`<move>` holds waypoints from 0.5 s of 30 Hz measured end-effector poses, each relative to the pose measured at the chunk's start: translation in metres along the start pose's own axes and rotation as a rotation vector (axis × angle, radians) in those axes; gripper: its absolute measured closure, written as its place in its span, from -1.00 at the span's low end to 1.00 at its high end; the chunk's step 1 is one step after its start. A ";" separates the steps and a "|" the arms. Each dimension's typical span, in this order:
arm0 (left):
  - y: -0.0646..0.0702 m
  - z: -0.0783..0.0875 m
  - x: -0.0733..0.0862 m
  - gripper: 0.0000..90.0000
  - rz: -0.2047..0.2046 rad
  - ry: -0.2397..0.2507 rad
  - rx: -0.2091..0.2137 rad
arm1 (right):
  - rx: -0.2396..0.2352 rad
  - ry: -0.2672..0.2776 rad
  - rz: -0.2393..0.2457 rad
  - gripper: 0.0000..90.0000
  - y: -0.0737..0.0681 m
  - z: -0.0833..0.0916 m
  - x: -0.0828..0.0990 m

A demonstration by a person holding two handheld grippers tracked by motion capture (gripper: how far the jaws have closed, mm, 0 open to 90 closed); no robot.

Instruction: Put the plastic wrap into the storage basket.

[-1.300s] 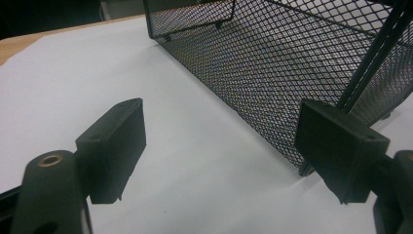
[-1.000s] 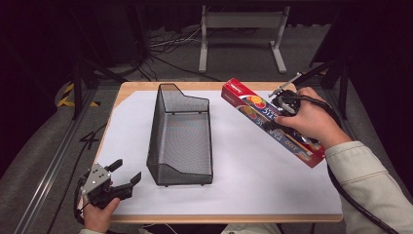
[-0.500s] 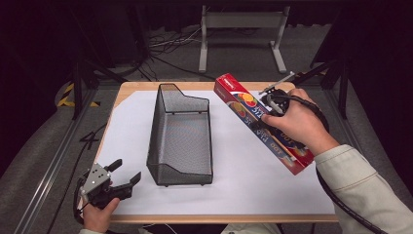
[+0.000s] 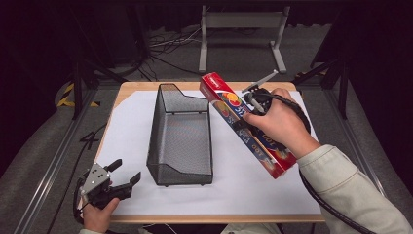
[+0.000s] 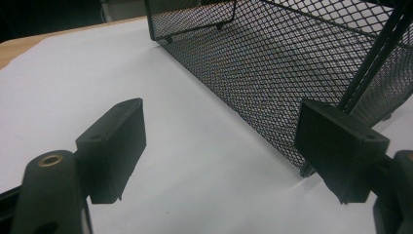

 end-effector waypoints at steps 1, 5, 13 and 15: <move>0.000 0.000 0.000 -0.55 0.000 0.000 0.001 | -0.019 0.003 0.000 -0.11 -0.004 -0.002 -0.002; 0.000 0.000 0.000 -0.55 0.004 0.003 0.000 | -0.029 -0.004 -0.008 -0.11 -0.014 -0.008 -0.006; 0.000 0.001 0.000 -0.55 0.006 0.003 0.002 | -0.073 0.005 -0.011 -0.11 -0.034 -0.018 -0.015; 0.000 0.001 0.000 -0.55 0.004 0.003 0.001 | -0.070 -0.004 -0.004 -0.11 -0.038 -0.022 -0.015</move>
Point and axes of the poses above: each handheld gripper's, and its own axes: z roughly backward along the jaws, x roughly out of its underside, y roughly to its right, the point moved 3 cm from there along -z, roughly forward along the jaws, and after that the axes turned 13 degrees about y, right-handed, at the moved point
